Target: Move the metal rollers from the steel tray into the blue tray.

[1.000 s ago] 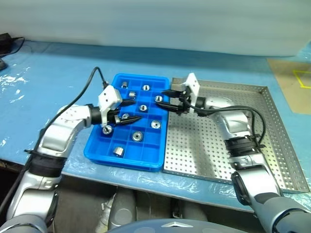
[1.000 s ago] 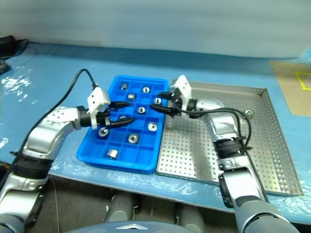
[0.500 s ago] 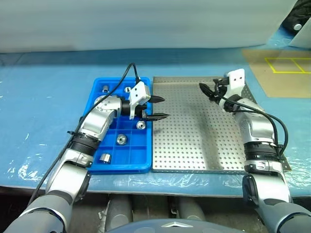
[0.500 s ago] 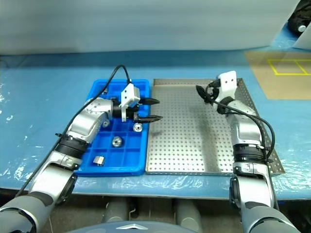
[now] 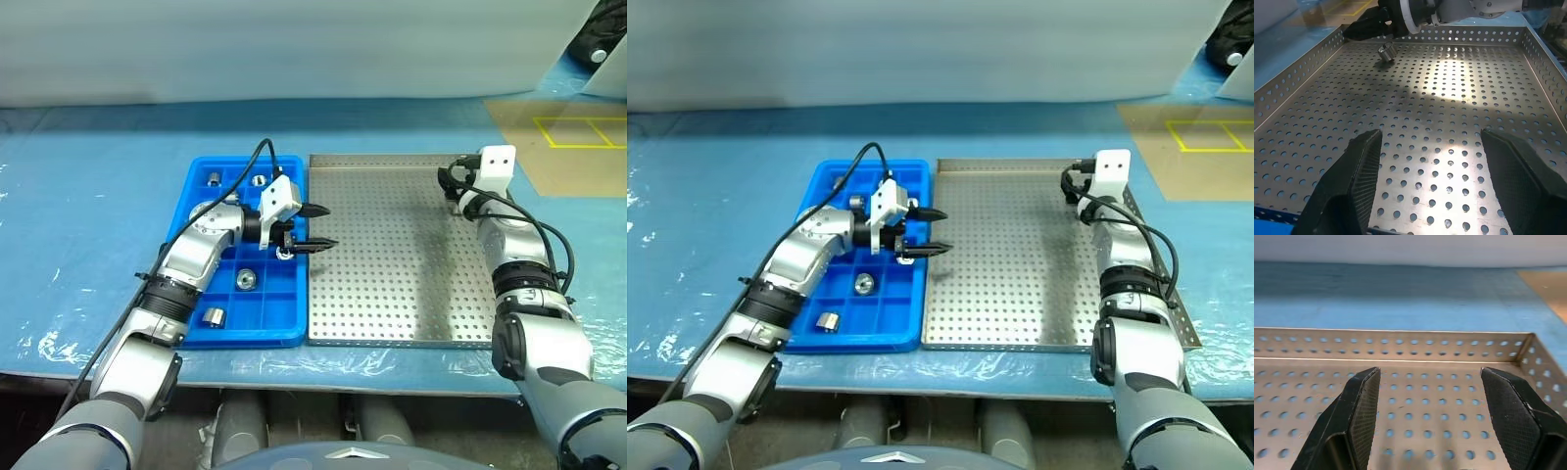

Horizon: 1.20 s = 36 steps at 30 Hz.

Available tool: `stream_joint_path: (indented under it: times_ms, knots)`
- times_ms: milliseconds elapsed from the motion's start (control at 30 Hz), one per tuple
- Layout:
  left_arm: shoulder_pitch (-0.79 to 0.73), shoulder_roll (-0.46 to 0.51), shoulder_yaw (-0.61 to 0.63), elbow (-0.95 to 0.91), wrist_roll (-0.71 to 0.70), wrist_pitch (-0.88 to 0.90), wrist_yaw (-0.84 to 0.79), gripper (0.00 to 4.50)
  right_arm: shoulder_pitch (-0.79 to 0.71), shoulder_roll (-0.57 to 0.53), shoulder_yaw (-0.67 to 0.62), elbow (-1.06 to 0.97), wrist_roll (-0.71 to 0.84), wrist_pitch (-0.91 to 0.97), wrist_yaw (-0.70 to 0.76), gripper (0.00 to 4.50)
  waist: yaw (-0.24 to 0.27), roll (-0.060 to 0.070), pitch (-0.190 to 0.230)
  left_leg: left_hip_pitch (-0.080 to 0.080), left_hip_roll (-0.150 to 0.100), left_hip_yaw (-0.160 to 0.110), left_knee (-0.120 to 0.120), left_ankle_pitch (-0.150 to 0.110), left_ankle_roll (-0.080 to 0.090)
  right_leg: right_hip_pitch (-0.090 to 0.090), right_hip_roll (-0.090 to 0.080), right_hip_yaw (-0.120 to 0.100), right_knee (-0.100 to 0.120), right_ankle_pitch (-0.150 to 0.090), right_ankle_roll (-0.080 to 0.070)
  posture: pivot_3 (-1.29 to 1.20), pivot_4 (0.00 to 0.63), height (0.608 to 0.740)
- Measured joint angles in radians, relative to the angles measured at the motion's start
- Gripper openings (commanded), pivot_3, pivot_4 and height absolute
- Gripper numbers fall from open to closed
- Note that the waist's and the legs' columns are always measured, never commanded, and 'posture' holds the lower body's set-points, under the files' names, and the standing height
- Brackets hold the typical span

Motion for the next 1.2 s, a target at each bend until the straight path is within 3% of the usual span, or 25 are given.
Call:
stream_joint_path:
  times_ms: [167, 833, 967, 1100, 1200]
  knots:
    - [0.013, 0.013, 0.001, -0.033, -0.001, 0.019, 0.007, 3.37, -0.003, -0.008, 0.001, 0.089, -0.004, -0.036, -0.009, 3.35, 0.002, 0.0, 0.0, -0.001, 0.0, 0.0, 0.001, 0.0, 0.0, 0.0, 0.0, 0.0, 0.0, 0.0, 0.0, -0.18, 0.15, 0.74]
    - [0.031, 0.032, 0.002, -0.058, -0.001, 0.032, 0.005, 3.37, 0.054, -0.012, 0.001, 0.115, -0.004, -0.055, 0.0, 3.35, 0.001, 0.0, 0.0, -0.001, 0.001, 0.001, 0.0, 0.0, 0.0, -0.002, 0.0, 0.0, 0.0, 0.0, 0.0, -0.2, 0.15, 0.74]
    - [0.031, 0.032, 0.002, -0.058, -0.001, 0.032, 0.002, 3.37, 0.056, -0.002, 0.01, 0.115, -0.009, -0.054, -0.002, 2.2, 0.002, 0.001, 0.0, -0.001, 0.001, 0.001, 0.0, 0.0, 0.0, -0.002, 0.0, 0.0, 0.0, 0.0, 0.0, -0.2, 0.15, 0.74]
    - [0.031, 0.032, 0.002, -0.058, -0.001, 0.032, 0.002, 3.37, 0.057, -0.001, 0.013, 0.115, -0.009, -0.054, 0.0, 1.69, 0.002, 0.001, 0.0, -0.001, 0.001, 0.001, -0.001, 0.0, 0.0, -0.002, 0.0, 0.0, 0.0, 0.0, 0.0, -0.19, 0.15, 0.74]
    - [0.031, 0.033, 0.002, -0.058, -0.001, 0.032, 0.002, 3.37, 0.057, -0.001, 0.013, 0.114, -0.009, -0.054, 0.0, 1.69, 0.002, 0.001, 0.0, -0.001, 0.001, 0.001, -0.001, 0.0, 0.0, -0.003, 0.0, 0.0, 0.0, 0.0, 0.0, -0.19, 0.15, 0.74]
